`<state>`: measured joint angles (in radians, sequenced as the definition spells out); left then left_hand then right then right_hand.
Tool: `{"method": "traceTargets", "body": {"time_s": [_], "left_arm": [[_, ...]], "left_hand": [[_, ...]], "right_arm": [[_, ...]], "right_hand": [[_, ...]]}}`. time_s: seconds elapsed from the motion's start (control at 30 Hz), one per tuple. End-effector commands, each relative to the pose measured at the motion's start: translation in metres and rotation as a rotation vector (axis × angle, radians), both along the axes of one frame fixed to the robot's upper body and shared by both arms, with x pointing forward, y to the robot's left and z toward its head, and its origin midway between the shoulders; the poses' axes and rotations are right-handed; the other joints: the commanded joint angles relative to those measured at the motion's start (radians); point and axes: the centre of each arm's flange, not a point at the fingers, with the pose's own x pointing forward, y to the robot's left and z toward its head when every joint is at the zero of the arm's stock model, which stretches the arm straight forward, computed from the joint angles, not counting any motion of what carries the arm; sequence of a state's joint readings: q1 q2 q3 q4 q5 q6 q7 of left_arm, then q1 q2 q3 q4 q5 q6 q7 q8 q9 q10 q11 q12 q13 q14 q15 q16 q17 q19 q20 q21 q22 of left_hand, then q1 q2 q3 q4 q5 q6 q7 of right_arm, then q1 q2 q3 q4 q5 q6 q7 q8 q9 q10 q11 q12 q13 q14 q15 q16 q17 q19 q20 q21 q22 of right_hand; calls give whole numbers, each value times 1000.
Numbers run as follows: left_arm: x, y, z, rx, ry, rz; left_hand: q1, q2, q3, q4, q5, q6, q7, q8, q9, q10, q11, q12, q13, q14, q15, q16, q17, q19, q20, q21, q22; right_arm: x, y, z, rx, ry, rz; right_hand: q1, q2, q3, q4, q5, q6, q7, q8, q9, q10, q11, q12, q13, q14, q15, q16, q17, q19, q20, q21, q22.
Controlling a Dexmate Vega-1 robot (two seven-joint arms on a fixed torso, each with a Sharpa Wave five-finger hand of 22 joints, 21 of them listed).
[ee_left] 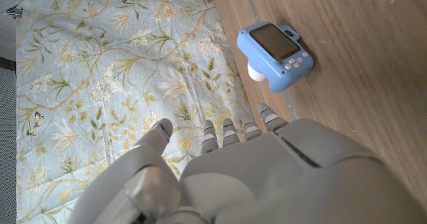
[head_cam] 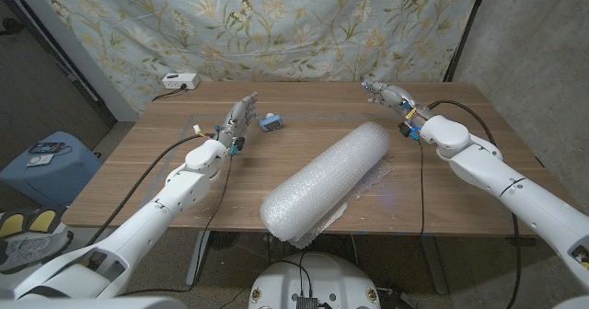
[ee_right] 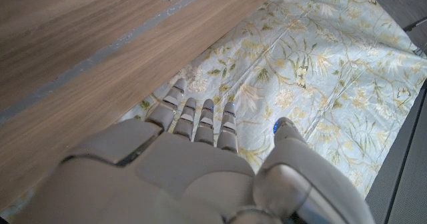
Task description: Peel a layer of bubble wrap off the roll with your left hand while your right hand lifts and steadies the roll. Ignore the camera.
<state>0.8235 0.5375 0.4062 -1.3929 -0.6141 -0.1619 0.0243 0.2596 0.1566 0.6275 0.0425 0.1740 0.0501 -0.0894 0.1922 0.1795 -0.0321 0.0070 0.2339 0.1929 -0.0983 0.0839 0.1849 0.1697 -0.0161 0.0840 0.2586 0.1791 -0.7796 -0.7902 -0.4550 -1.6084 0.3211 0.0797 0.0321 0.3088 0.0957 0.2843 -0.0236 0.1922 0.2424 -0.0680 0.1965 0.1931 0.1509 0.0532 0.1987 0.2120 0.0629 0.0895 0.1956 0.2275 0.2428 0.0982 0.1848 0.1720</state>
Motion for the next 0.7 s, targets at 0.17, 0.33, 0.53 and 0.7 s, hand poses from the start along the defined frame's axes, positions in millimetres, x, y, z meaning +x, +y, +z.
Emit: {"method": "traceTargets", "body": {"time_s": [0.17,0.33,0.53,0.7], "left_arm": [[0,-5,-2,-4,0,-11],[1,-7,-1,-6,0,-12],[4,-10,-1,-12,5,-18],[7,-12,0,-9,5,-22]], "left_hand": [[14,3,4,-11,7,5,1,0,1,2,2,-3,6,6,-1,-2,2,6,7,-2,3],[16,3,5,-14,7,6,2,-1,2,3,3,-3,6,6,-2,-2,2,6,7,-3,3],[18,2,6,-18,7,6,1,-1,2,5,3,-3,6,8,-2,-2,2,7,7,-4,3],[20,2,6,-21,7,7,1,-2,2,6,2,-3,6,9,-2,-2,2,8,6,-5,3]], "right_arm": [[-25,17,19,-270,-46,-74],[-31,23,22,-327,-55,-79],[-39,27,28,-416,-58,-82],[-49,30,33,-493,-68,-90]], "right_hand": [[27,-4,7,-24,-2,-19,-10,-6,4,-23,-6,-6,2,-26,5,-3,-3,-23,1,-4,4],[29,-5,7,-29,-4,-29,-13,-8,4,-31,-6,-7,2,-32,7,-3,-3,-29,4,-4,4],[31,-7,6,-34,-5,-39,-15,-10,4,-42,-6,-9,2,-39,7,-3,-4,-35,6,-3,4],[32,-9,4,-38,-6,-51,-16,-12,5,-52,-6,-11,2,-46,9,-3,-4,-42,7,-3,4]]}}
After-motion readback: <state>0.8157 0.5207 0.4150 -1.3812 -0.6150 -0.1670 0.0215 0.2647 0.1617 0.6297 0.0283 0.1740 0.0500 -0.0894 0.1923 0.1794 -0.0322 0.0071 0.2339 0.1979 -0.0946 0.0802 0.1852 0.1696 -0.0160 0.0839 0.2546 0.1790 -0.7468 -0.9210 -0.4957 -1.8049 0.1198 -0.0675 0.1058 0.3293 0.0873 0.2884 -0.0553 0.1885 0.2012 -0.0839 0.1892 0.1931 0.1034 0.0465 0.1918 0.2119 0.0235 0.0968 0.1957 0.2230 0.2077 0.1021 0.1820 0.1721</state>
